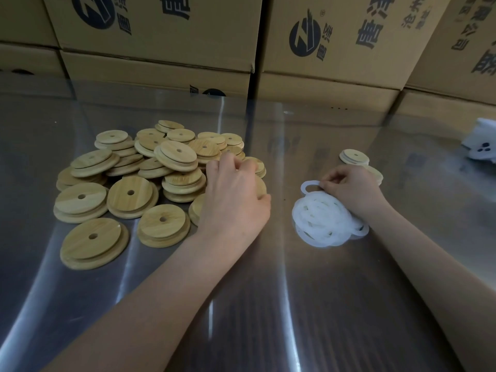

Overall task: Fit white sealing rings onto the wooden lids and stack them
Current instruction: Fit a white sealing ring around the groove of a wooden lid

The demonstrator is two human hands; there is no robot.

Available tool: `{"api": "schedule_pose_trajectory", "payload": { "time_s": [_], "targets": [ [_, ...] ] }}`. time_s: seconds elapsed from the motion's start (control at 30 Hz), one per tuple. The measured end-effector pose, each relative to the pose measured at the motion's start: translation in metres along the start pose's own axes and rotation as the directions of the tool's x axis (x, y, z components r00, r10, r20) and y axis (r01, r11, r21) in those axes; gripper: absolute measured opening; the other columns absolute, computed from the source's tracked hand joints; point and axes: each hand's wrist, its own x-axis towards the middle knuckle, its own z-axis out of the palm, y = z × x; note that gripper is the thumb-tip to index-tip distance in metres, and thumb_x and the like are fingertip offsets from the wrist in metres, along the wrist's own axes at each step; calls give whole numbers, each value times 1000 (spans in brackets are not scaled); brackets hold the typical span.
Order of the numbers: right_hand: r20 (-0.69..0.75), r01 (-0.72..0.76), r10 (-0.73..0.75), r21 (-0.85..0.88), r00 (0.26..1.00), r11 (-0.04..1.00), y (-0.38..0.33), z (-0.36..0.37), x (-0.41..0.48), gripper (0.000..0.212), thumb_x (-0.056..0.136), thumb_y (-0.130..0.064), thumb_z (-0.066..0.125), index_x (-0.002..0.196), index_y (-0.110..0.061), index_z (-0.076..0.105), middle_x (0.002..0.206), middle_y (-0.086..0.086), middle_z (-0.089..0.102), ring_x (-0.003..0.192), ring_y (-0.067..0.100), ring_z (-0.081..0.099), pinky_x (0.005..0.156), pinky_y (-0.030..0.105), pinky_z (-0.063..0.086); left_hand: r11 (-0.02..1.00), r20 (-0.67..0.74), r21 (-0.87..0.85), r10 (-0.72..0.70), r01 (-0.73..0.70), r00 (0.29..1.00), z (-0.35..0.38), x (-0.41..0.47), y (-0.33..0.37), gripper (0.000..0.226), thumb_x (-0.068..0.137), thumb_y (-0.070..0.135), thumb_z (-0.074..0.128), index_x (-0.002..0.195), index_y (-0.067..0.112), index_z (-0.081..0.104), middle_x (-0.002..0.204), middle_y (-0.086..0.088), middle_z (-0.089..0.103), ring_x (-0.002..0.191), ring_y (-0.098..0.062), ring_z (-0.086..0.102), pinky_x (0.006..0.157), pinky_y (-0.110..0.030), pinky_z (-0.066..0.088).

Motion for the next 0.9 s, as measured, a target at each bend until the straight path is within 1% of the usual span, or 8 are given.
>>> {"api": "schedule_pose_trajectory", "payload": {
  "time_s": [0.13, 0.27, 0.37, 0.47, 0.57, 0.7, 0.8, 0.9],
  "targets": [
    [-12, -2, 2, 12, 1000, 1000, -1, 0, -1, 13, 85, -17, 69, 73, -20, 65, 70, -9, 66, 70, 4, 59, 59, 18, 40, 993, 15, -114, -33, 35, 999, 2, -1, 3, 51, 83, 33, 70, 128, 13, 57, 121, 1, 42, 120, -22, 32, 93, -20, 24],
    [-21, -1, 2, 40, 1000, 999, -3, -1, -2, 12, 86, -17, 68, 75, -20, 64, 75, -10, 66, 72, 1, 58, 59, 14, 37, 959, 54, -266, -86, 97, 995, 3, -1, 5, 52, 79, 37, 73, 126, 20, 57, 124, 5, 47, 124, -18, 37, 90, -17, 23],
    [-57, 12, -8, 71, 998, 997, -5, -4, -3, 10, 87, -16, 67, 77, -18, 66, 75, -11, 65, 73, 3, 59, 60, 8, 37, 905, 96, -393, -136, 163, 986, 1, -1, 7, 46, 76, 37, 76, 114, 27, 53, 104, 16, 52, 108, -10, 48, 80, -18, 36],
    [-116, 35, -26, 71, 993, 997, -8, -5, -5, 8, 88, -15, 66, 80, -16, 67, 72, -12, 62, 68, 1, 56, 57, 4, 37, 838, 136, -497, -182, 226, 974, 0, -2, 10, 44, 73, 41, 79, 103, 29, 48, 93, 19, 51, 86, -1, 51, 63, -13, 35],
    [-171, 62, -42, 113, 984, 992, -12, -8, -7, 7, 88, -15, 66, 81, -14, 66, 71, -13, 60, 65, -4, 54, 58, 0, 35, 722, 186, -624, -236, 300, 954, -1, -2, 12, 45, 70, 46, 81, 96, 33, 47, 93, 15, 53, 83, 0, 55, 64, -20, 41],
    [-235, 129, -79, 206, 969, 970, -20, -12, -12, 5, 90, -15, 64, 86, -14, 62, 76, -11, 60, 65, -8, 53, 60, 3, 38, 487, 371, -742, -274, 461, 887, -6, -2, 15, 60, 63, 45, 86, 111, 27, 55, 104, 5, 58, 98, -15, 64, 77, -38, 59],
    [-280, 196, -124, 246, 952, 949, -30, -13, -19, 6, 92, -12, 62, 88, -16, 59, 77, -11, 60, 67, 2, 53, 64, 17, 44, 324, 456, -793, -246, 516, 855, -6, -2, 15, 45, 69, 31, 86, 105, 16, 64, 99, -3, 69, 92, -17, 70, 69, -37, 62],
    [-297, 265, -169, 323, 940, 908, -41, -15, -27, 14, 92, -7, 60, 86, -20, 56, 77, -8, 62, 69, 12, 58, 65, 21, 48, 198, 505, -808, -254, 555, 825, -8, -2, 14, 51, 68, 29, 86, 109, 12, 60, 107, -6, 66, 95, -16, 69, 64, -33, 61]
  ]
}}
